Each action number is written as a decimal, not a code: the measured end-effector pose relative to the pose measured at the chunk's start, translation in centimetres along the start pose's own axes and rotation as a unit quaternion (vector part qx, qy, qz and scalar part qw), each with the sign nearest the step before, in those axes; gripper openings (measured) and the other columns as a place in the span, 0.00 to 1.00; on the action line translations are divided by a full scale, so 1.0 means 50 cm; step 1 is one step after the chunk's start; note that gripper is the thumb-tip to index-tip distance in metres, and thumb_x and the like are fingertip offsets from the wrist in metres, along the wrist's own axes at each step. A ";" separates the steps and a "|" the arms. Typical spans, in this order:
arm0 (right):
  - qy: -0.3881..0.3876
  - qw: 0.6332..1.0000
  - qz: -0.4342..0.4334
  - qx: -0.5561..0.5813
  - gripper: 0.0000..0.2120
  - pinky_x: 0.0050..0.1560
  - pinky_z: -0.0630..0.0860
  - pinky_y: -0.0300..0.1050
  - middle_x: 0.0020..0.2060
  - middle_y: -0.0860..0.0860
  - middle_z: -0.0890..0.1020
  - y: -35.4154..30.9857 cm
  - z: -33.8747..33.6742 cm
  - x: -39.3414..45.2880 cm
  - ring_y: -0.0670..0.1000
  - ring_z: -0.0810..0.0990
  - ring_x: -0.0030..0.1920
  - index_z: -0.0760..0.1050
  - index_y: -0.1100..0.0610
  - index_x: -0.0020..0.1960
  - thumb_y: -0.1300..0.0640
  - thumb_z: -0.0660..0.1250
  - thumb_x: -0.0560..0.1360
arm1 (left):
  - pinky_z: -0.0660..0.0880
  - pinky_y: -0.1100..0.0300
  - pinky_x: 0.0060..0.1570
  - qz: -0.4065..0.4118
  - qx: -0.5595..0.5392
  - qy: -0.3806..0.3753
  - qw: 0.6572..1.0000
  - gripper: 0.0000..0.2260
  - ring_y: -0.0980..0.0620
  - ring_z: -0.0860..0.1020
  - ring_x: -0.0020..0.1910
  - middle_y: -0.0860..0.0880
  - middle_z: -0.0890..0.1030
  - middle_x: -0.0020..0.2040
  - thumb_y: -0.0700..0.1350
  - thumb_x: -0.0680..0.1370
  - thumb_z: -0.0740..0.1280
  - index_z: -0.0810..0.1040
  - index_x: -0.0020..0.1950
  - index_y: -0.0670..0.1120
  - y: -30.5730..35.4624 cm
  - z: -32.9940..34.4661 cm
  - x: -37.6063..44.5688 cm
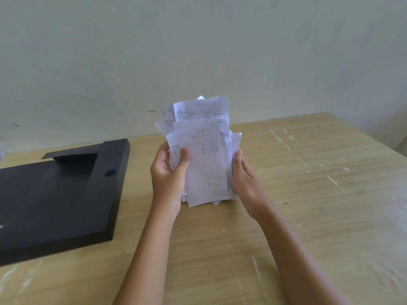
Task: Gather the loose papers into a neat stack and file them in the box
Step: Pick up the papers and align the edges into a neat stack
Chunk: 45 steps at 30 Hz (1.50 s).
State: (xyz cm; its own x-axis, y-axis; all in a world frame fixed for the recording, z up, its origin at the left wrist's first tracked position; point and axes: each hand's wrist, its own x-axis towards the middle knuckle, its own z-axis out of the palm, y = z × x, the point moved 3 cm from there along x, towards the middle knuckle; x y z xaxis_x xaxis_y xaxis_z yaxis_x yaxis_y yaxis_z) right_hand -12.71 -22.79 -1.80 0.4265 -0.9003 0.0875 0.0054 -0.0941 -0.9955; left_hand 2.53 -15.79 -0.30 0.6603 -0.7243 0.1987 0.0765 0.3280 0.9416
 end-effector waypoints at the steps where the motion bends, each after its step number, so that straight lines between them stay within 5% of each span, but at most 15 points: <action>1: -0.002 1.000 0.002 0.007 0.25 0.41 0.82 0.45 0.44 0.51 0.86 0.000 0.002 -0.002 0.50 0.85 0.42 0.78 0.54 0.57 0.44 0.45 0.85 | 0.81 0.59 0.49 0.008 0.024 -0.013 1.000 0.09 0.55 0.85 0.52 0.53 0.87 0.52 0.44 0.80 0.71 0.80 0.60 0.47 0.002 0.001 -0.001; 4: 0.028 0.999 -0.026 0.017 0.21 0.39 0.77 0.35 0.44 0.44 0.85 -0.014 0.000 -0.003 0.43 0.83 0.44 0.78 0.52 0.54 0.45 0.49 0.85 | 0.81 0.61 0.49 0.037 0.104 -0.073 0.991 0.10 0.56 0.85 0.52 0.54 0.87 0.52 0.45 0.78 0.74 0.80 0.59 0.50 0.021 -0.005 -0.001; 8: 0.025 0.997 -0.066 0.027 0.22 0.34 0.70 0.31 0.30 0.37 0.77 -0.026 0.002 -0.005 0.37 0.74 0.30 0.75 0.53 0.44 0.49 0.47 0.86 | 0.82 0.59 0.51 0.050 0.099 -0.094 0.989 0.16 0.55 0.85 0.56 0.53 0.86 0.56 0.42 0.77 0.75 0.77 0.63 0.54 0.041 -0.026 0.006; 11: 0.030 0.993 -0.115 -0.013 0.22 0.45 0.76 0.44 0.42 0.49 0.81 -0.035 0.011 -0.011 0.47 0.79 0.42 0.76 0.58 0.55 0.47 0.47 0.86 | 0.82 0.60 0.50 0.058 0.100 -0.086 0.990 0.13 0.55 0.85 0.55 0.54 0.87 0.54 0.41 0.78 0.74 0.79 0.58 0.55 0.040 -0.034 0.006; 15: 0.060 0.984 -0.165 0.021 0.15 0.56 0.76 0.51 0.52 0.51 0.84 -0.044 0.011 -0.013 0.53 0.81 0.53 0.76 0.51 0.61 0.51 0.51 0.86 | 0.82 0.55 0.55 0.060 0.103 -0.088 0.989 0.13 0.54 0.85 0.56 0.54 0.87 0.55 0.44 0.77 0.74 0.79 0.59 0.56 0.037 -0.034 0.008; 18: 0.061 0.982 -0.155 0.085 0.10 0.43 0.77 0.46 0.40 0.51 0.84 -0.057 0.015 -0.020 0.49 0.80 0.39 0.75 0.51 0.56 0.50 0.56 0.84 | 0.81 0.52 0.57 0.070 0.075 -0.089 0.991 0.17 0.52 0.83 0.60 0.52 0.85 0.59 0.42 0.79 0.72 0.75 0.64 0.56 0.038 -0.025 0.008; 21: 0.101 0.979 -0.144 0.107 0.10 0.31 0.66 0.39 0.29 0.45 0.75 -0.056 0.019 -0.022 0.45 0.67 0.29 0.73 0.54 0.48 0.50 0.59 0.83 | 0.81 0.55 0.55 0.077 0.043 -0.080 0.993 0.18 0.52 0.83 0.60 0.53 0.85 0.59 0.37 0.81 0.70 0.74 0.67 0.53 0.035 -0.014 0.004; 26: 0.136 0.977 -0.103 0.131 0.09 0.40 0.70 0.53 0.40 0.47 0.77 -0.035 0.010 -0.008 0.54 0.73 0.38 0.76 0.50 0.46 0.49 0.62 0.82 | 0.82 0.51 0.52 0.029 0.029 -0.040 0.998 0.08 0.50 0.86 0.53 0.51 0.87 0.52 0.41 0.79 0.73 0.80 0.55 0.52 0.021 -0.002 0.000; 29: 0.118 0.986 -0.084 0.077 0.09 0.45 0.77 0.57 0.48 0.53 0.81 -0.011 -0.001 0.004 0.55 0.79 0.43 0.77 0.49 0.46 0.47 0.62 0.81 | 0.80 0.40 0.60 0.023 0.037 -0.012 0.999 0.08 0.42 0.82 0.60 0.41 0.82 0.62 0.53 0.72 0.77 0.83 0.49 0.57 0.015 -0.005 0.005; 31: 0.121 0.990 -0.065 0.037 0.08 0.44 0.77 0.53 0.51 0.55 0.82 0.004 -0.016 0.011 0.52 0.80 0.43 0.80 0.47 0.47 0.47 0.64 0.80 | 0.79 0.42 0.62 0.033 0.048 -0.005 0.998 0.08 0.44 0.80 0.65 0.44 0.78 0.67 0.56 0.70 0.77 0.84 0.47 0.61 0.013 -0.006 0.007; 36: 0.046 0.998 -0.011 0.028 0.10 0.52 0.84 0.54 0.44 0.53 0.77 0.013 -0.038 0.017 0.47 0.82 0.42 0.80 0.56 0.50 0.52 0.64 0.82 | 0.81 0.51 0.57 0.040 0.046 -0.021 0.998 0.06 0.51 0.84 0.57 0.51 0.87 0.55 0.46 0.79 0.73 0.85 0.50 0.57 0.010 -0.007 0.005; 38: 0.049 0.999 -0.017 -0.007 0.11 0.48 0.82 0.49 0.41 0.53 0.76 0.005 -0.044 0.017 0.50 0.77 0.41 0.80 0.55 0.48 0.51 0.63 0.82 | 0.82 0.55 0.53 0.041 0.053 -0.020 0.998 0.04 0.53 0.85 0.53 0.53 0.87 0.51 0.44 0.80 0.72 0.85 0.52 0.52 0.012 -0.011 0.007; 41: 0.091 0.994 -0.045 -0.034 0.12 0.43 0.76 0.43 0.39 0.41 0.80 -0.010 -0.046 0.015 0.46 0.76 0.41 0.78 0.50 0.47 0.48 0.60 0.83 | 0.84 0.51 0.52 0.035 0.055 0.004 0.998 0.04 0.53 0.85 0.48 0.51 0.86 0.48 0.45 0.79 0.73 0.82 0.51 0.45 0.017 -0.015 0.004; 45: 0.119 0.979 -0.160 -0.046 0.17 0.61 0.75 0.46 0.62 0.44 0.79 -0.043 -0.040 0.000 0.45 0.77 0.62 0.72 0.47 0.67 0.44 0.53 0.84 | 0.84 0.49 0.52 0.002 0.051 -0.039 0.998 0.04 0.50 0.87 0.51 0.49 0.88 0.51 0.45 0.79 0.72 0.83 0.54 0.46 0.021 -0.002 -0.006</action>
State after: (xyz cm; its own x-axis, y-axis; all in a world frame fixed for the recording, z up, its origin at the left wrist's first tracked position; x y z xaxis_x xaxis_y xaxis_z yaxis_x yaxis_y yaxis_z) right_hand -14.56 -23.42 0.42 0.1931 -0.8910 0.4108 0.0185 -0.4153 -0.9095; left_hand 2.48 -15.17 0.59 0.5999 -0.7696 0.2187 -0.0047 0.2699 0.9629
